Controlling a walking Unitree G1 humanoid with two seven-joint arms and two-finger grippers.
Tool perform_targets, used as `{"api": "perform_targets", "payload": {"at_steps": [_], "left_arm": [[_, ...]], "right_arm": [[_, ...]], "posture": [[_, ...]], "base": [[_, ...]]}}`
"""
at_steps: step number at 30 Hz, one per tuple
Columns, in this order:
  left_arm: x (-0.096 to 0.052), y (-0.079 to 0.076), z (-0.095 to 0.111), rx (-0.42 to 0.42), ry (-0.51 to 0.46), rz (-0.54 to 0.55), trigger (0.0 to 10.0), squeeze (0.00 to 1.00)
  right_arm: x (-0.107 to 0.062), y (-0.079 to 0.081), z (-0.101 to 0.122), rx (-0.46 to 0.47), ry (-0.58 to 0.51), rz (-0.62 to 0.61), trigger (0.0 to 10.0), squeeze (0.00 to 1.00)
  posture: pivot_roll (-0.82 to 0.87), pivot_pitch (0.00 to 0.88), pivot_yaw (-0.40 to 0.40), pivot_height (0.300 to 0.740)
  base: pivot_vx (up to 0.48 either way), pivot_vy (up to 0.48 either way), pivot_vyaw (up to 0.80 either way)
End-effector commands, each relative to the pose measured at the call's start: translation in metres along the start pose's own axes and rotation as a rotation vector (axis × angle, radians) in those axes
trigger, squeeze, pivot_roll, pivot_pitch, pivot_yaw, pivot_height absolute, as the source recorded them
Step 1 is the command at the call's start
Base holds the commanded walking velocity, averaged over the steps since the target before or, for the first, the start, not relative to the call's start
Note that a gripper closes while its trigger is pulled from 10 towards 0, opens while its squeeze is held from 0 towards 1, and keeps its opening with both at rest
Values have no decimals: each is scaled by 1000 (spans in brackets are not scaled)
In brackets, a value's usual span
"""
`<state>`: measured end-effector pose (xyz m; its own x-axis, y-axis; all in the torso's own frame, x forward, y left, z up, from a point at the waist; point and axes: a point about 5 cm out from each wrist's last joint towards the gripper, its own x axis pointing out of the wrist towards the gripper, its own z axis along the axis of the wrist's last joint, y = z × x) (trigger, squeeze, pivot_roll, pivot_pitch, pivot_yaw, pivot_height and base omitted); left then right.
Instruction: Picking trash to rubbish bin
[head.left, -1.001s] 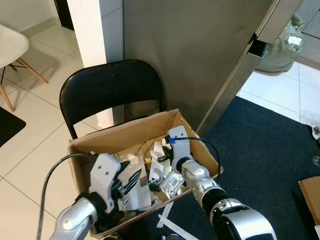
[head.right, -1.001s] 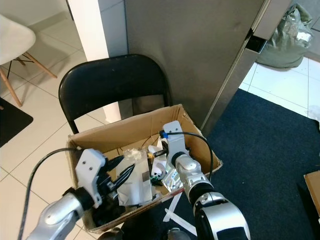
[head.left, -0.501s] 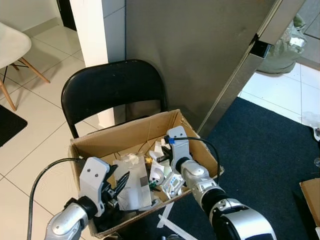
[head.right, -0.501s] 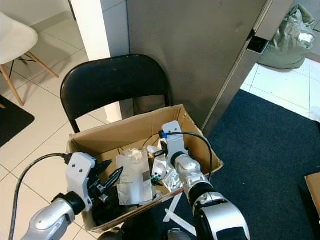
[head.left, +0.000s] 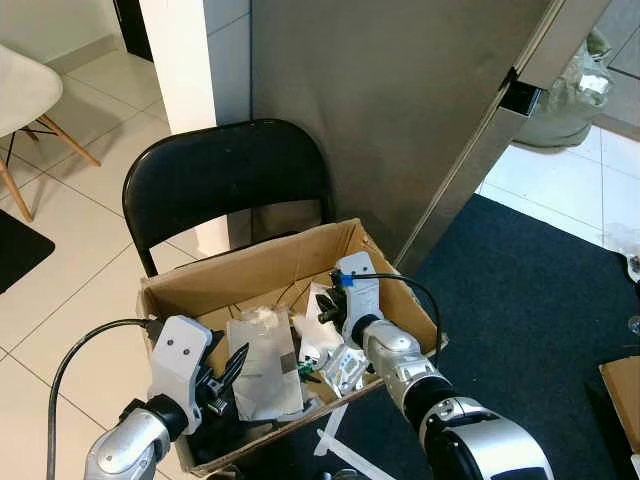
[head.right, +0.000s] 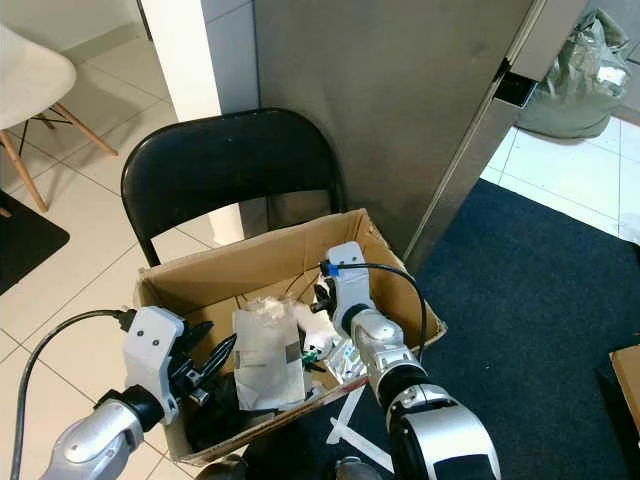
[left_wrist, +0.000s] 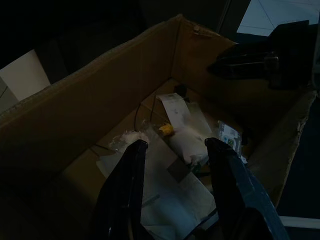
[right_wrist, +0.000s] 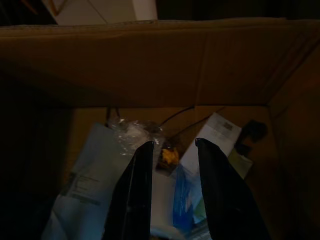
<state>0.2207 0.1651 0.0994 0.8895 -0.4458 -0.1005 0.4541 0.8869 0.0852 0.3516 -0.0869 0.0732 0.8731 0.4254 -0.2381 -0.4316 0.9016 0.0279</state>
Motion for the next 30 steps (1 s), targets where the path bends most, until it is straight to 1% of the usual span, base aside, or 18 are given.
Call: {"api": "perform_targets", "payload": {"at_steps": [1, 6, 9, 11, 12, 13, 14, 15, 16, 17, 18, 20, 23, 25, 26, 27, 28, 30], "left_arm": [[-4, 0, -7, -1, 27, -10, 10000, 8], [-1, 4, -8, 27, 25, 31, 10000, 0], [3, 12, -8, 18, 27, 116, 10000, 0], [6, 14, -3, 60, 15, 148, 10000, 0], [8, 16, -1, 63, 16, 190, 10000, 0], [8, 16, -1, 63, 16, 190, 10000, 0], [10, 18, 1, 73, 16, 226, 10000, 0], [10, 22, 6, 94, 9, 310, 10000, 0], [10, 22, 6, 94, 9, 310, 10000, 0], [11, 24, 8, 100, 22, 365, 10000, 0], [11, 24, 8, 100, 22, 365, 10000, 0], [16, 22, 10, 98, 12, 367, 10000, 0], [28, 15, 4, 120, 36, 311, 10000, 0], [28, 15, 4, 120, 36, 311, 10000, 0], [32, 14, 1, 128, 42, 300, 10000, 0], [40, 13, 3, 109, 26, 308, 10000, 0], [40, 13, 3, 109, 26, 308, 10000, 0], [47, 12, 8, 90, 11, 336, 10000, 0]], "right_arm": [[-5, -3, -14, 16, 52, -22, 10000, 0], [-8, -13, -14, 65, 33, -75, 10000, 0], [-12, -17, -13, 113, -31, -93, 10000, 0], [-15, -19, -13, 155, -86, -99, 10000, 0], [-21, -24, -11, 176, -153, -109, 10000, 0], [-21, -24, -11, 176, -153, -109, 10000, 0], [-26, -28, -10, 187, -204, -120, 10000, 0], [-41, -38, -11, 176, -280, -158, 10000, 0], [-41, -38, -11, 176, -280, -158, 10000, 0], [-56, -48, -13, 166, -314, -206, 10000, 0], [-56, -48, -13, 166, -314, -206, 10000, 0], [-68, -54, -13, 171, -345, -248, 10000, 0], [-82, -54, -18, 151, -351, -277, 10000, 0], [-82, -54, -18, 151, -351, -277, 10000, 0], [-84, -53, -22, 155, -340, -288, 10000, 0], [-86, -52, -29, 154, -325, -296, 10000, 0], [-86, -52, -29, 154, -325, -296, 10000, 0], [-86, -52, -32, 166, -324, -303, 10000, 0]], "posture": [[73, 200, -80, 740], [75, 180, -89, 740], [63, 160, -98, 740], [60, 154, -97, 740], [59, 153, -95, 740], [59, 153, -95, 740], [51, 150, -85, 740], [21, 145, -58, 740], [21, 145, -58, 740], [8, 142, -49, 740], [8, 142, -49, 740], [-3, 139, -41, 740], [-17, 136, -31, 740], [-17, 136, -31, 740], [-24, 134, -30, 740], [-14, 134, -37, 740], [-14, 134, -37, 740], [-12, 132, -39, 740]], "base": [[0, 0, 0], [0, 0, 0], [0, 0, 0], [0, 0, 0], [0, 0, 0], [0, 0, 0], [0, 0, 0], [0, 0, 0], [0, 0, 0], [0, 0, 0], [0, 0, 0], [0, 0, 0], [0, 0, 0], [0, 0, 0], [0, 0, 0], [0, 0, 0], [0, 0, 0], [0, 0, 0]]}}
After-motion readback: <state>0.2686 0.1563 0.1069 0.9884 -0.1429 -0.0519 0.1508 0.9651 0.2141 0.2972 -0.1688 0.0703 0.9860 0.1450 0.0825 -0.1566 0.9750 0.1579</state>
